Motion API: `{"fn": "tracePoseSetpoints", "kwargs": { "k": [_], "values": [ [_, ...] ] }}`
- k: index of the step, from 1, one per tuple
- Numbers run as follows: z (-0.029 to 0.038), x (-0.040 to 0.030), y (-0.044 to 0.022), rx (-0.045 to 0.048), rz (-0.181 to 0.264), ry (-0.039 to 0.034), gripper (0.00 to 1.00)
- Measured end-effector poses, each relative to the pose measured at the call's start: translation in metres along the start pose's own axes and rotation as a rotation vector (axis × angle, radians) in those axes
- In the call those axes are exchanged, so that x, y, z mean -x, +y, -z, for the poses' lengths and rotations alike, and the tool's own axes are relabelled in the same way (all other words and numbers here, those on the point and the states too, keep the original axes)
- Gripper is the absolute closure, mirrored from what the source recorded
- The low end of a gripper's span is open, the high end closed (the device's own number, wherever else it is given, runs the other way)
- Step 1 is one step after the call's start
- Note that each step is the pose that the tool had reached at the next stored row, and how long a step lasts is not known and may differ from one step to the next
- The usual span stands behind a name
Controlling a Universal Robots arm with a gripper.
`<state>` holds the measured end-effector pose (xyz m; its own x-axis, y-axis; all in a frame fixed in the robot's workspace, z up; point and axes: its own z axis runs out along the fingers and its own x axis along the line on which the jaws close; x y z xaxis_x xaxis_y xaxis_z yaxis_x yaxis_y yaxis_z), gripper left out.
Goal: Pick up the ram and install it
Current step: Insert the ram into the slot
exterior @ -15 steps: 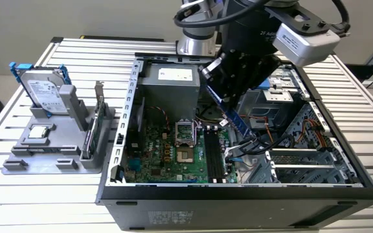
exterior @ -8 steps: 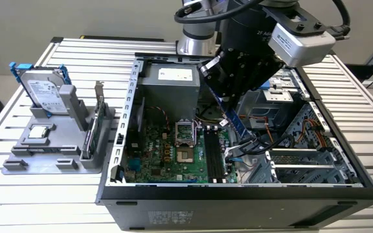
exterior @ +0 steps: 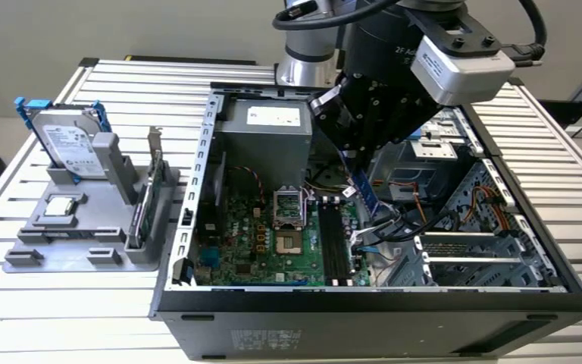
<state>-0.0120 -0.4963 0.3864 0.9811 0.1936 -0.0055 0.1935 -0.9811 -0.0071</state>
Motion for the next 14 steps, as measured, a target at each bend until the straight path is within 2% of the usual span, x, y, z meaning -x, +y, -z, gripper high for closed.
{"fn": "tracePoseSetpoints", "kwargs": {
  "k": [9, 14],
  "values": [
    [0.0000, -0.0001, 0.0000, -0.0006, -0.097, 0.0007, 1.00],
    [-0.0001, -0.0001, 0.0000, -0.0008, -0.127, 0.0010, 1.00]
  ]
}}
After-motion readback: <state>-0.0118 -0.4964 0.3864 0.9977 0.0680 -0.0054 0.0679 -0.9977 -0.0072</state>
